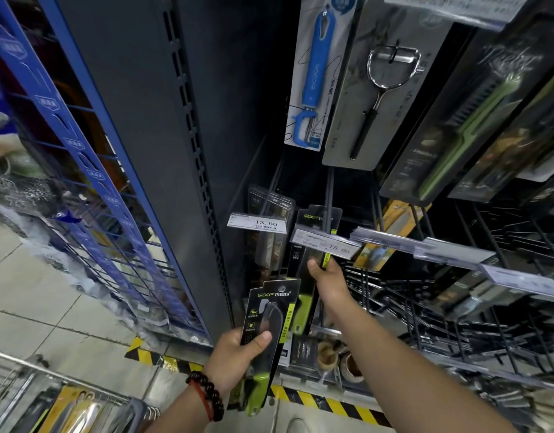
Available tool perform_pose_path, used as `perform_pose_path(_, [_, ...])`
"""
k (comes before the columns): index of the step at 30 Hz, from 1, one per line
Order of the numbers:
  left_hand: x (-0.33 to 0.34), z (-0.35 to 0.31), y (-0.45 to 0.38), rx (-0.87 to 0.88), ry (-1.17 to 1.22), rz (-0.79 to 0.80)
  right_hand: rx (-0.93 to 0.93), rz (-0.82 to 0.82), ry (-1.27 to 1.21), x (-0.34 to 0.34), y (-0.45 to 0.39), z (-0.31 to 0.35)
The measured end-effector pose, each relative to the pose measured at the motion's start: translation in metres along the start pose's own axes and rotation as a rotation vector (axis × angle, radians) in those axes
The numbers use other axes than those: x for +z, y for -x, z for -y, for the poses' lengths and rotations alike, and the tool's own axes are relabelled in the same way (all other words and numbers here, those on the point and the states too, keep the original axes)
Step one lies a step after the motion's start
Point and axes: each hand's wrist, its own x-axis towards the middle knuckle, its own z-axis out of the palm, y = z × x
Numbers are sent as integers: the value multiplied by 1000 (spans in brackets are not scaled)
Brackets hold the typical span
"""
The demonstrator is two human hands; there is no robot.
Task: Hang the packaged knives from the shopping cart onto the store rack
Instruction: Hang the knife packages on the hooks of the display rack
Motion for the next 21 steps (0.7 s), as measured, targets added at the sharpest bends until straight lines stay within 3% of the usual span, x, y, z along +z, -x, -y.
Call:
perform_pose_path(4, [4, -1, -1, 11, -12, 8, -1, 39, 129, -5, -8, 18])
perform_pose_path(10, [16, -4, -10, 2, -106, 59, 3, -80, 291, -20, 9, -3])
perform_pose_path(16, [30, -5, -24, -44, -15, 115, 164, 172, 8, -20, 88, -79])
perform_pose_path(21, [47, -15, -23, -162, 151, 197, -4, 146, -14, -12, 116, -93])
